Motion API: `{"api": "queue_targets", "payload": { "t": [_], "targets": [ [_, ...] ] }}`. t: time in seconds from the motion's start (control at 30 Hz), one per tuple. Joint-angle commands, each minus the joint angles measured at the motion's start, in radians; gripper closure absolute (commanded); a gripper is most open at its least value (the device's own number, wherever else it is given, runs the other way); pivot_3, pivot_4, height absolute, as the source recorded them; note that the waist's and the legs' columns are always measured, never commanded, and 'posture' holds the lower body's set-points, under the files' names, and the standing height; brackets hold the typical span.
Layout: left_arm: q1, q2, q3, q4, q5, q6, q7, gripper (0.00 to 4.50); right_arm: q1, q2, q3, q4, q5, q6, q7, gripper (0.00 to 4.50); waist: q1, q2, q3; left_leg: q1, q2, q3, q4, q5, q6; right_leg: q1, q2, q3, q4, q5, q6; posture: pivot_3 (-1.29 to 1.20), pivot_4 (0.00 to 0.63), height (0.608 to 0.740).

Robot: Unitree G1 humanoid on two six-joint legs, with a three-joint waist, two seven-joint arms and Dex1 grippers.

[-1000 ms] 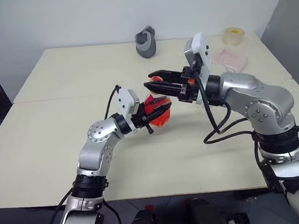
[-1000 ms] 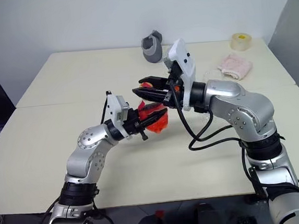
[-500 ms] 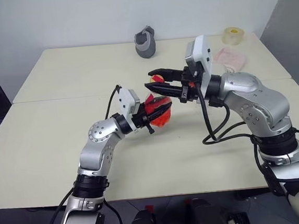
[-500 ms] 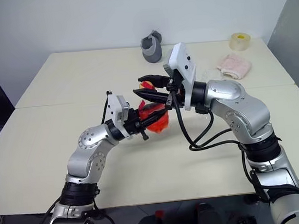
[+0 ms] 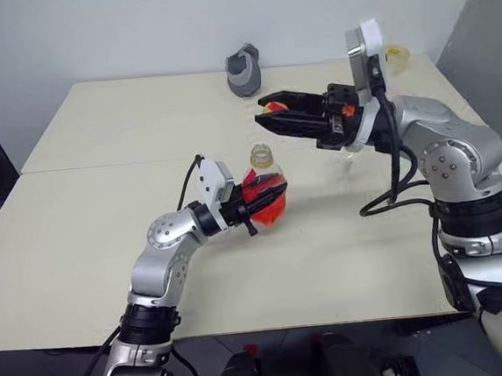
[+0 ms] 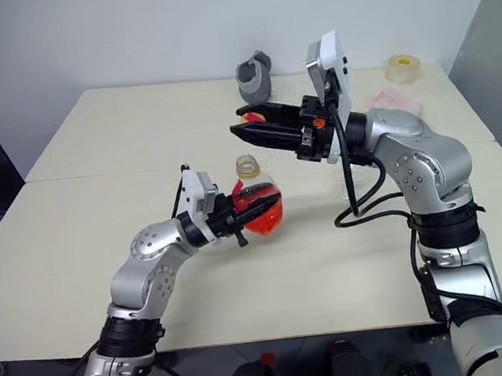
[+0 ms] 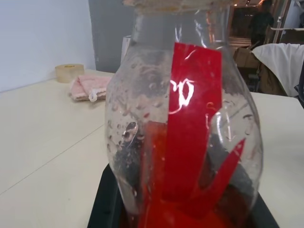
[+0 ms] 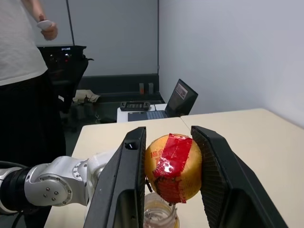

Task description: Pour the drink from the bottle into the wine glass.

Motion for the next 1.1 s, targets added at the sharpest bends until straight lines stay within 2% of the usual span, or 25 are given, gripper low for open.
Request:
{"api": "queue_targets", "payload": {
  "t": [0.03,0.13,0.3,0.43,0.57,0.73,0.83,1.1],
  "targets": [
    [0.0,0.004,0.029,-0.054,-0.017,-0.007,0.017,3.54,-0.006,-0.006,-0.034,-0.071,0.013,0.009,-0.034,3.24,0.0,0.0,0.0,0.0,0.0,0.0,0.0,0.0,0.0,0.0,0.0,0.0,0.0,0.0,0.0,0.0,0.15,0.74],
    [0.005,0.008,0.032,-0.057,-0.018,-0.004,0.025,3.54,0.036,-0.026,-0.069,-0.162,0.052,0.067,-0.094,3.24,0.003,0.0,0.0,0.0,0.001,-0.001,0.0,0.0,0.0,0.0,-0.001,0.0,0.0,0.0,0.0,0.0,0.15,0.74],
    [0.011,0.011,0.036,-0.051,-0.023,0.008,0.043,3.54,0.186,-0.057,-0.16,-0.394,0.158,0.197,-0.282,3.24,0.016,0.0,0.0,-0.001,0.001,-0.001,0.0,0.0,0.0,0.0,-0.004,0.0,0.0,0.0,0.0,0.0,0.15,0.74],
    [0.024,0.005,0.031,-0.062,-0.027,0.027,0.05,3.54,0.363,-0.056,-0.193,-0.575,0.179,0.233,-0.441,3.24,0.019,0.0,0.0,-0.001,0.0,0.0,0.0,0.0,0.0,0.0,-0.003,0.0,0.0,0.0,0.0,0.0,0.15,0.74],
    [0.035,-0.008,0.015,-0.076,-0.04,0.054,0.049,3.54,0.573,-0.036,-0.186,-0.714,0.118,0.236,-0.613,3.24,0.02,0.0,0.0,-0.001,0.001,0.0,0.0,0.0,0.0,0.001,-0.003,0.0,-0.001,0.0,0.001,0.0,0.15,0.74],
    [0.038,-0.022,-0.011,-0.091,-0.045,0.07,0.026,3.54,0.745,-0.038,-0.144,-0.725,-0.057,0.165,-0.716,3.24,0.02,0.0,0.0,0.001,-0.001,0.001,0.001,0.0,0.0,0.002,-0.002,0.0,0.0,0.0,0.001,0.0,0.15,0.74],
    [0.043,-0.022,-0.028,-0.096,-0.053,0.074,0.004,3.54,0.812,0.018,-0.119,-0.679,-0.15,0.118,-0.788,3.24,0.017,0.0,0.0,0.002,0.0,0.002,0.0,0.0,0.0,0.002,0.001,0.001,0.0,0.0,0.001,0.0,0.15,0.74],
    [0.028,-0.014,-0.04,-0.085,-0.062,0.076,-0.035,3.54,0.877,0.134,-0.086,-0.482,-0.351,-0.02,-0.882,3.24,0.017,0.0,0.0,0.002,0.0,0.004,0.0,0.001,-0.001,0.002,0.002,0.001,0.0,0.0,0.001,0.0,0.15,0.74]
  ]
}}
